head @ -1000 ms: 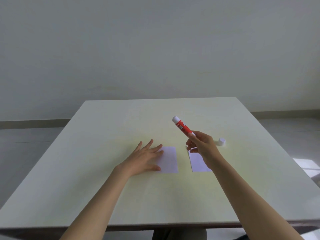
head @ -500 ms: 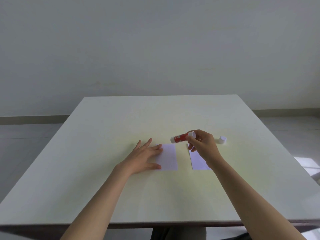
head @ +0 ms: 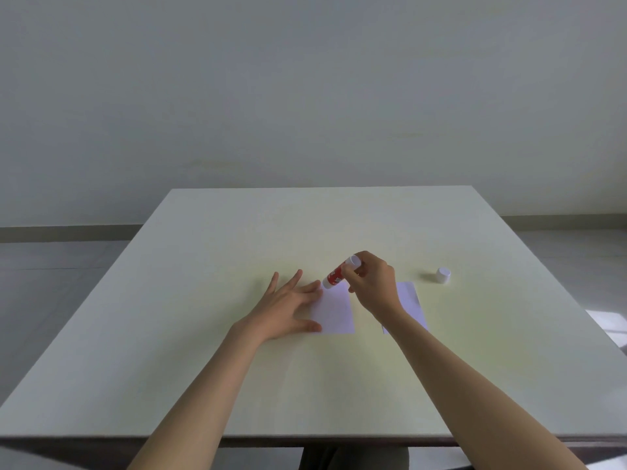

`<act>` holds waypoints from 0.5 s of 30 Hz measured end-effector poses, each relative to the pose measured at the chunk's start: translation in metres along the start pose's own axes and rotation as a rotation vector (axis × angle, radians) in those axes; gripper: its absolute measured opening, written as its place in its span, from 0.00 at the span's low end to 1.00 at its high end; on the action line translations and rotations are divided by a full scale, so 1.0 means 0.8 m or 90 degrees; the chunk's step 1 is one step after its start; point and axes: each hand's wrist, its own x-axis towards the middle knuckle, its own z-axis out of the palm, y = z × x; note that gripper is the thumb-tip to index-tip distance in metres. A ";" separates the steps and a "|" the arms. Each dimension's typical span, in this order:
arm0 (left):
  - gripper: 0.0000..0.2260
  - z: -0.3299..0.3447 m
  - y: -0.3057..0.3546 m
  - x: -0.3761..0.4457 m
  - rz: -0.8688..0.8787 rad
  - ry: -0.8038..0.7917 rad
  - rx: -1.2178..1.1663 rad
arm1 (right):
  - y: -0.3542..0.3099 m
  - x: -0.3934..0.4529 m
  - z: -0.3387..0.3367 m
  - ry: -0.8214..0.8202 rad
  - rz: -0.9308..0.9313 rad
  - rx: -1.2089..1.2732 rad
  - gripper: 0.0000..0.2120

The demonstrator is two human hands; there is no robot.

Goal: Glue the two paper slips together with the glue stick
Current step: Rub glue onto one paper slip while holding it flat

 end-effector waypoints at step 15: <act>0.33 0.003 -0.003 -0.002 -0.017 0.018 -0.071 | 0.011 0.018 -0.018 0.059 -0.004 -0.167 0.08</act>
